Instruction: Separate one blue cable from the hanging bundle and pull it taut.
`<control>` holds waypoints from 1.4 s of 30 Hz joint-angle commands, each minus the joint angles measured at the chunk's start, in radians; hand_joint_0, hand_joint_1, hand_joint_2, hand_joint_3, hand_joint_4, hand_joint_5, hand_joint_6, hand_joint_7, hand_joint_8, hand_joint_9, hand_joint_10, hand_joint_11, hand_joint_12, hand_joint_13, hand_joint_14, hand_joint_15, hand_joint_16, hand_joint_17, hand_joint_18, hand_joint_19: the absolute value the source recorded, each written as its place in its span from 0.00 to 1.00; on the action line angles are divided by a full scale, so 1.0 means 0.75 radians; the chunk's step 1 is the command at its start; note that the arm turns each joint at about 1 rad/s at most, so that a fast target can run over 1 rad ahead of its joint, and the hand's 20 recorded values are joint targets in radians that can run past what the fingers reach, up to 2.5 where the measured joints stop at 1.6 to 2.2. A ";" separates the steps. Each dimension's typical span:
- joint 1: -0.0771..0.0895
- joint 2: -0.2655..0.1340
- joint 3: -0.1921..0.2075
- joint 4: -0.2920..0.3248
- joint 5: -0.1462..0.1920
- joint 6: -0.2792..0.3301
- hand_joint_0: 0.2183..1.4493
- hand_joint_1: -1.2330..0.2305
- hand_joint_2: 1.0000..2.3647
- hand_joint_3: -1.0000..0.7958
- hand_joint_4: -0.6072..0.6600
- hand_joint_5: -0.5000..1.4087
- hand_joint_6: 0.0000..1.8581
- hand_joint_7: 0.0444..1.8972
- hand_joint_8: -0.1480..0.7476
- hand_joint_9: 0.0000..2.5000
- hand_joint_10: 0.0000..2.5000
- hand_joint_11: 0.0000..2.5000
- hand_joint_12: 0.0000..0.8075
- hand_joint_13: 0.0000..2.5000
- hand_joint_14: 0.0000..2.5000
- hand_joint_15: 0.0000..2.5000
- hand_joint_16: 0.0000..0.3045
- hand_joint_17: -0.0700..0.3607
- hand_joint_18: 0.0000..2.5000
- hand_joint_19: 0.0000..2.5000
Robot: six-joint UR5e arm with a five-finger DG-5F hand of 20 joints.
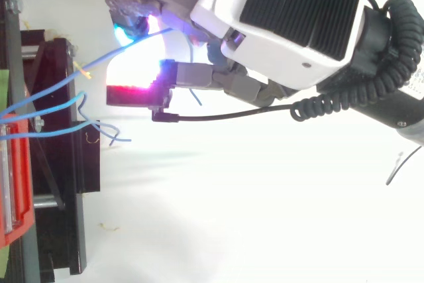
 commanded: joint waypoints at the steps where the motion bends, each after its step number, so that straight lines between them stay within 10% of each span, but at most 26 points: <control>1: 0.004 0.004 0.000 -0.021 -0.001 -0.005 0.42 0.38 0.01 0.47 0.42 0.34 0.27 0.70 0.30 0.78 0.01 0.19 0.35 0.50 0.01 0.27 0.13 0.38 0.33 0.29; 16: 0.008 0.064 0.000 -0.162 -0.007 -0.005 0.41 0.38 0.01 0.47 0.43 0.34 0.27 0.70 0.30 0.78 0.01 0.20 0.35 0.50 0.01 0.27 0.13 0.37 0.33 0.29; 42: 0.010 0.064 0.000 -0.178 -0.007 -0.005 0.40 0.25 0.01 0.35 0.50 0.34 0.27 0.71 0.33 0.76 0.01 0.22 0.36 0.49 0.01 0.26 0.13 0.37 0.33 0.28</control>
